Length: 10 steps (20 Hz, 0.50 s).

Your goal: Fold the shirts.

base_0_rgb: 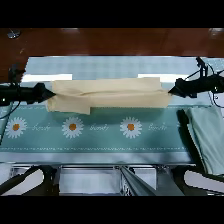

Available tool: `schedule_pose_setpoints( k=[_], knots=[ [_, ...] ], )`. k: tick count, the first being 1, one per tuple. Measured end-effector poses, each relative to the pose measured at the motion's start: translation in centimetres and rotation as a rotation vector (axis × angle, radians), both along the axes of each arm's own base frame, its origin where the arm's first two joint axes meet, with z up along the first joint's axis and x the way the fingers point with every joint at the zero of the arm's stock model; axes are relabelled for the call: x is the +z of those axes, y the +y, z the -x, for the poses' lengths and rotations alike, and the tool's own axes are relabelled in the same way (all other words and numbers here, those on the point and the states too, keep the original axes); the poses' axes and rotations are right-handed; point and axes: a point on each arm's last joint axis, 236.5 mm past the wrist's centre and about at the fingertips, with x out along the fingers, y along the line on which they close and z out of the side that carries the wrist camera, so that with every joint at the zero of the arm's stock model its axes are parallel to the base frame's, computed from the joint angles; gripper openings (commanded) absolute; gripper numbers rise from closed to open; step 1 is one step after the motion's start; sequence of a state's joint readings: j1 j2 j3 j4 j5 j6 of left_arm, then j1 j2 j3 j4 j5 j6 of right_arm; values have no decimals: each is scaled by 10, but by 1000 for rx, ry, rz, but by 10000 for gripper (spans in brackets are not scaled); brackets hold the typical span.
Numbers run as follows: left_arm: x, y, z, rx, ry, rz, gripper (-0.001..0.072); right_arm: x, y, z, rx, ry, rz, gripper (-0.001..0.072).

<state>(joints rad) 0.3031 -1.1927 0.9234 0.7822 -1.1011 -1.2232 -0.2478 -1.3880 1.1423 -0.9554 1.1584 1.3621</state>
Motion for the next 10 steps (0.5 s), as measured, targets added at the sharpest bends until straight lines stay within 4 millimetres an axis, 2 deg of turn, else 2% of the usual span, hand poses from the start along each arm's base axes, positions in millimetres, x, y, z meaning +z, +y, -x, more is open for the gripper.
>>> schedule_pose_setpoints(
  k=[3,6,7,8,9,10],
  knots=[
    [-11,2,-47,-24,16,7,21,-4,-6,-43,-16,-28,-24,18],
    [-33,5,-92,-26,51,24,20,-19,-5,-85,-34,-32,-89,19],
    [-40,7,-103,-23,62,30,45,-25,-4,-95,-39,-25,-112,73],
    [-48,7,-113,-21,75,37,400,-31,-2,-104,-43,-15,-140,416],
    [-56,8,-121,-15,90,44,698,-36,-1,-112,-46,-11,-159,616],
    [-61,8,-126,-9,106,54,704,-39,0,-117,-44,-5,-177,616]
  ],
)
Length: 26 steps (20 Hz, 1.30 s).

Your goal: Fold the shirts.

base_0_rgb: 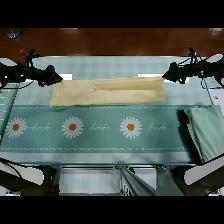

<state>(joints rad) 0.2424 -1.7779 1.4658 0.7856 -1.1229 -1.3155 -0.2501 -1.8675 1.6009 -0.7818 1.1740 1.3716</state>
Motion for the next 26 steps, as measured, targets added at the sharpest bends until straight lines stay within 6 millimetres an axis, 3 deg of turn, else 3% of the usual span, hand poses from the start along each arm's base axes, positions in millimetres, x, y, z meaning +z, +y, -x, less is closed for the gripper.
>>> schedule_pose_setpoints(
  k=[2,4,6,8,10,14,15,16,17,18,20,22,26],
  knots=[
    [-4,4,-3,-6,30,6,701,3,-8,-4,11,5,-19,616],
    [-3,21,-1,3,63,-16,700,4,-31,-4,-11,15,2,615],
    [2,39,4,22,90,-47,700,-6,-53,9,-34,84,35,616],
    [11,49,6,35,88,-73,700,-24,-59,26,-34,172,49,616],
    [20,51,7,34,80,-91,700,-39,-48,39,-6,236,43,615],
    [33,36,4,6,47,-115,700,-51,4,51,100,301,-1,586],
    [36,30,4,-6,42,-116,700,-53,18,53,126,309,-8,343],
    [37,23,4,-17,39,-116,695,-56,28,54,150,312,5,20],
    [39,14,4,-31,35,-109,493,-56,36,54,168,308,14,19],
    [41,3,5,-52,37,-97,34,-50,41,49,180,285,16,18],
    [45,-18,10,-98,38,-68,20,-26,45,45,209,234,36,18],
    [53,-46,14,-168,18,-29,19,10,35,48,229,174,99,18],
    [59,-136,31,-374,-39,-22,18,86,16,92,234,47,268,18]
  ],
)
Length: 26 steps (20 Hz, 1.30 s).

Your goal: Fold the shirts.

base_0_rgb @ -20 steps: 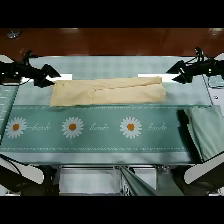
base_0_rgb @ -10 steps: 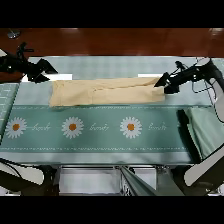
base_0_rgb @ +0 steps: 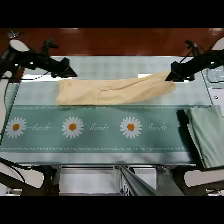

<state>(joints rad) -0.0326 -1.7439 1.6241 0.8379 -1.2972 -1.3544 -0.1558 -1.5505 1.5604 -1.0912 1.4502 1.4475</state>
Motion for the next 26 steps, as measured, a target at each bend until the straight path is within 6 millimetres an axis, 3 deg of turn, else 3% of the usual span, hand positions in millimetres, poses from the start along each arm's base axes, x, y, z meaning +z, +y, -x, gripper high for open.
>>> schedule_pose_setpoints(
  k=[4,7,10,12,15,18,20,22,24,26],
  knots=[
    [-27,-114,31,-172,-52,-93,18,60,10,64,-3,-157,51,18],
    [-51,-204,80,-321,-67,-118,18,93,20,102,-22,-259,37,18],
    [-70,-278,125,-399,-79,-105,19,112,26,123,-37,-324,27,19],
    [-79,-319,157,-444,-67,-75,19,118,29,130,-43,-344,20,19],
    [-80,-351,191,-501,-31,-37,20,123,30,134,-46,-361,16,19],
    [-56,-339,166,-467,-33,-10,20,123,32,135,-42,-363,13,19],
    [-27,-304,122,-391,-54,-1,20,121,41,134,-14,-353,-1,19],
    [9,-245,74,-300,-93,-22,21,118,64,126,45,-346,-32,19],
    [46,-159,31,-175,-139,-93,20,115,94,111,112,-343,-59,19],
    [94,-69,6,-25,-209,-143,21,111,137,90,196,-336,-94,20]
  ],
)
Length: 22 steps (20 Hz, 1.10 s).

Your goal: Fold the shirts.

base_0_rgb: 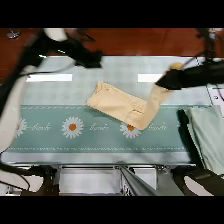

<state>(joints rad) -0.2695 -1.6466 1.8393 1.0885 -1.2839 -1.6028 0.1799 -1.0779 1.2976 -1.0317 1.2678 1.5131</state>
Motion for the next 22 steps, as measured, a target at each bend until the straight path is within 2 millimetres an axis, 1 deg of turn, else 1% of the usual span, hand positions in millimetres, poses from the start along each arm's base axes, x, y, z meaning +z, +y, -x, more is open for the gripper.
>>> schedule_pose_setpoints(
  k=[1,2,3,4,5,6,7,8,9,10,11,12,13,15,16,17,18,19,20,21,22],
  knots=[
    [23,38,0,61,-33,-8,21,-5,22,-10,39,9,-3,20],
    [50,76,5,128,-90,-17,21,-12,47,-22,81,18,-6,20],
    [75,109,14,193,-153,-29,21,-21,72,-31,120,33,-10,20],
    [93,130,29,233,-195,-35,21,-34,99,-40,158,52,-10,21],
    [107,146,49,265,-234,-40,21,-47,122,-48,188,68,-7,136],
    [117,156,66,292,-274,-42,21,-64,145,-56,210,90,-7,442],
    [119,163,85,311,-296,-51,20,-81,164,-62,223,110,-5,628],
    [116,166,101,323,-309,-52,21,-98,180,-67,237,132,-2,625],
    [111,168,115,335,-323,-50,21,-110,189,-72,242,150,-3,625],
    [101,170,126,345,-321,-52,21,-117,191,-79,239,168,-2,625],
    [89,173,134,361,-317,-59,21,-116,185,-84,236,179,-2,625],
    [77,176,141,370,-305,-63,21,-108,172,-91,228,187,-4,625],
    [62,177,146,376,-283,-69,21,-96,151,-96,217,192,7,625],
    [37,182,152,390,-248,-84,21,-64,88,-102,173,162,72,625],
    [25,182,155,391,-224,-87,21,-52,47,-99,122,154,132,624],
    [13,183,158,393,-203,-90,21,-44,7,-93,53,150,175,624],
    [3,183,159,398,-189,-88,21,-42,-26,-86,-28,141,199,624],
    [-11,181,164,395,-158,-88,21,-50,-57,-74,-128,149,212,624],
    [-20,178,165,396,-143,-78,21,-66,-77,-59,-218,168,202,623],
    [-31,175,168,395,-123,-68,21,-88,-91,-41,-302,194,178,622],
    [-42,171,171,391,-102,-58,21,-118,-95,-22,-376,236,133,622]
  ],
)
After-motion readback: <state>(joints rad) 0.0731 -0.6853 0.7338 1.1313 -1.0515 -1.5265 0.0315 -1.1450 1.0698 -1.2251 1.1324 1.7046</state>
